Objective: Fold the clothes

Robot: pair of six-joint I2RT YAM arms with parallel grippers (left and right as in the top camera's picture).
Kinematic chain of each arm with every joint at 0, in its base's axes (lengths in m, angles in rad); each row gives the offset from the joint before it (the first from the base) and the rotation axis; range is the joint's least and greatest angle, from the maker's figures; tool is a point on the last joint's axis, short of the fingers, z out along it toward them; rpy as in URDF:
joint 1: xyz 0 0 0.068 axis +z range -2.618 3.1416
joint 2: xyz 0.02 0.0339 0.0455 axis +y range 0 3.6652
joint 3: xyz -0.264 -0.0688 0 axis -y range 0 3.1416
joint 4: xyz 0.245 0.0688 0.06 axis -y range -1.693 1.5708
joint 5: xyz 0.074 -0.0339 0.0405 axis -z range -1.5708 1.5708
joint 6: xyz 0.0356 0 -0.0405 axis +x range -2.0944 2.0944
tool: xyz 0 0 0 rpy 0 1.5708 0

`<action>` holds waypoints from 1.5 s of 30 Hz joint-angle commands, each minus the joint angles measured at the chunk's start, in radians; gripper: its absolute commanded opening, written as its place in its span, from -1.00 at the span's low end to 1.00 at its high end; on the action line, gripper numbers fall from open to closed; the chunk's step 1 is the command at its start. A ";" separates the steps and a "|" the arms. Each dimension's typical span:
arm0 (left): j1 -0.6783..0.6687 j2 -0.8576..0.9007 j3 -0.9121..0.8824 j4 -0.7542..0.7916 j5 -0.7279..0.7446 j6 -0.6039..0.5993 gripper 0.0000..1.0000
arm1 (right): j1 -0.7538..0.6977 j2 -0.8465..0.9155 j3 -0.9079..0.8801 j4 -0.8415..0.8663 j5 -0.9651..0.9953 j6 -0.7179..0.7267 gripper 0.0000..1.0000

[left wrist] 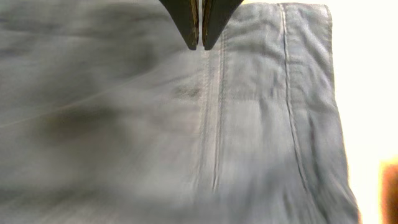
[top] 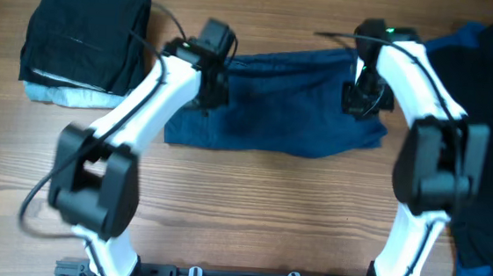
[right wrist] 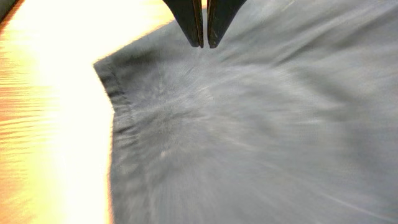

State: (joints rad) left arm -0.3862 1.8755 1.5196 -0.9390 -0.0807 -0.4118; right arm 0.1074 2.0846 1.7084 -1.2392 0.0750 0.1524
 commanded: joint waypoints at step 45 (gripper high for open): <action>0.188 0.079 0.024 0.220 -0.025 0.064 -0.92 | 0.017 0.092 -0.018 0.687 -0.097 -0.071 -0.23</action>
State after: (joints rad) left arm -0.2028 1.8889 1.5677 -0.7120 -0.0895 -0.3630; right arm 0.1490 2.1262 1.7016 -0.5896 -0.0597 0.0669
